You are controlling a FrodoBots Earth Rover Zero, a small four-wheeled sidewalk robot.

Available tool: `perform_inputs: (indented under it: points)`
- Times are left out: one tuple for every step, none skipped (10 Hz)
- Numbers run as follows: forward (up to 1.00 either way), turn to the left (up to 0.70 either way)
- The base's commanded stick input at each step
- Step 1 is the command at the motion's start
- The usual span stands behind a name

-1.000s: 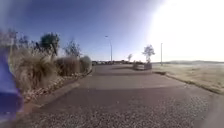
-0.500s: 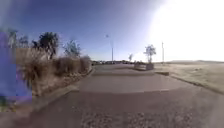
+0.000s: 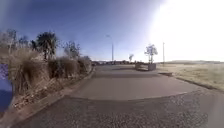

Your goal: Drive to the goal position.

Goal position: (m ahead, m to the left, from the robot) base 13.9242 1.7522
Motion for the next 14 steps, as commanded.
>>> perform_inputs:
  points:
    - [0.70, 0.00]
    - [0.70, 0.00]
    - [0.70, 0.00]
    - [0.70, 0.00]
    - [0.70, 0.00]
    - [0.70, 0.00]
    - [0.70, 0.00]
    - [0.70, 0.00]
    - [0.70, 0.00]
    - [0.70, 0.00]
    - [0.70, 0.00]
    - [0.70, 0.00]
    - [0.70, 0.00]
    - [0.70, 0.00]
